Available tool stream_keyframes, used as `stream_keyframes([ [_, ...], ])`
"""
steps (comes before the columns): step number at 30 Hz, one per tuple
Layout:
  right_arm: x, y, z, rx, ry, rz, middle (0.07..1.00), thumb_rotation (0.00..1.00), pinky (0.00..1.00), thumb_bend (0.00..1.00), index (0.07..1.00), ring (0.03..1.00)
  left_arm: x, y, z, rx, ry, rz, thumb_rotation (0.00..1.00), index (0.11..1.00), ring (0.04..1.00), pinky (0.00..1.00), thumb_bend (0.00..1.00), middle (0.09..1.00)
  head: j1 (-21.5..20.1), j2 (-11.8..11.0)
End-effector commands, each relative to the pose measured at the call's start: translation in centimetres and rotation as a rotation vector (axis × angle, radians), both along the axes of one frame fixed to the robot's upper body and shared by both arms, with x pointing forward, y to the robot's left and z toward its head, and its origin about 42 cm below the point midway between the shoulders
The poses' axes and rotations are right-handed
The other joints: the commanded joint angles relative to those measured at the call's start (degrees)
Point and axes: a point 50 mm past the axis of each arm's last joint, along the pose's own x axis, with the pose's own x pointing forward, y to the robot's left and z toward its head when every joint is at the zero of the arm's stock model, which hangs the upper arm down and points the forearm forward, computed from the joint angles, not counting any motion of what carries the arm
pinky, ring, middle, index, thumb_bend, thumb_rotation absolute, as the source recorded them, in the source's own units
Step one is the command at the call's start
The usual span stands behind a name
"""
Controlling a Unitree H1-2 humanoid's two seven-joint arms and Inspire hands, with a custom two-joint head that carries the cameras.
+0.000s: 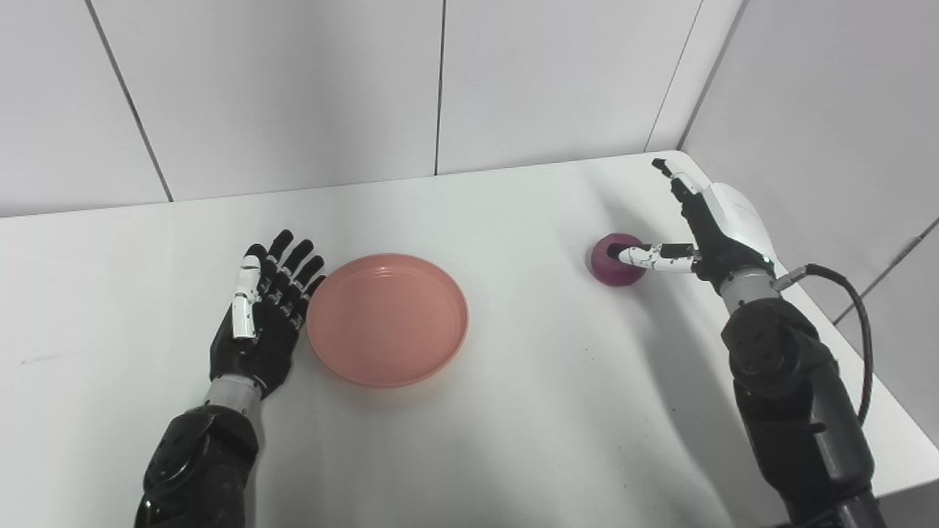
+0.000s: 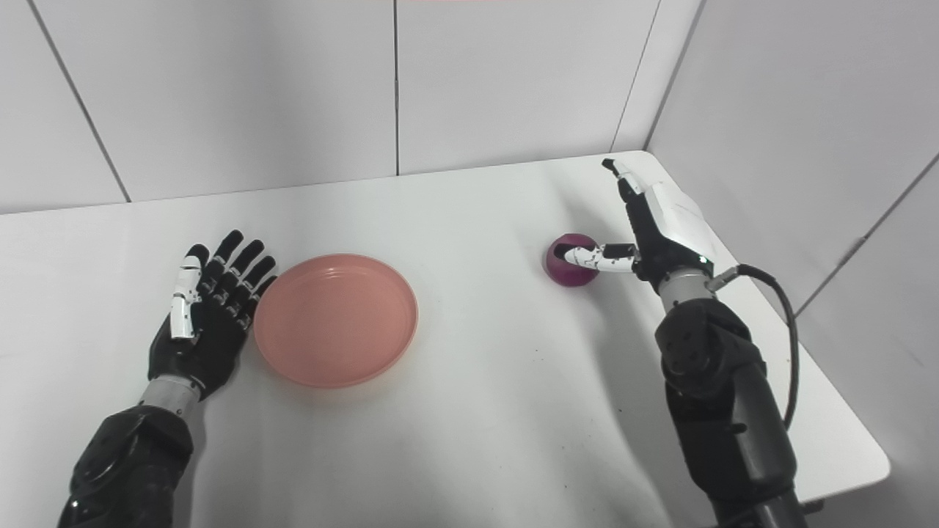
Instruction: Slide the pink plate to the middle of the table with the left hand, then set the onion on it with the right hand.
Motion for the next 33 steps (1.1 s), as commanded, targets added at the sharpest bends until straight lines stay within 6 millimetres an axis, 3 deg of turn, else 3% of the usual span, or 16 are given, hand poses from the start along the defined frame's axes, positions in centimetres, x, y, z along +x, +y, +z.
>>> stream_keyframes([
  [1,0.4,-0.6,1.6,-0.035,-0.035,-0.011,0.941,0.4,0.79,1.0,0.95,0.896,-0.8,0.7,-2.3,0.034,0.098,0.015,1.0,0.944,0.939,0.94,0.4,0.946,0.0,-0.1],
  [17,1.9,-2.2,-0.7,-0.02,0.06,-0.034,0.933,0.41,0.79,1.0,0.95,0.889,-0.9,1.0,-2.3,0.03,0.1,0.01,1.0,0.953,0.946,0.95,0.39,0.952,-0.1,0.1],
  [33,2.8,-1.4,-1.1,0.008,0.085,0.018,0.91,0.36,0.78,1.0,0.919,0.878,-1.0,1.0,-2.3,0.032,0.1,0.014,1.0,0.953,0.945,0.95,0.39,0.95,0.0,0.5],
])
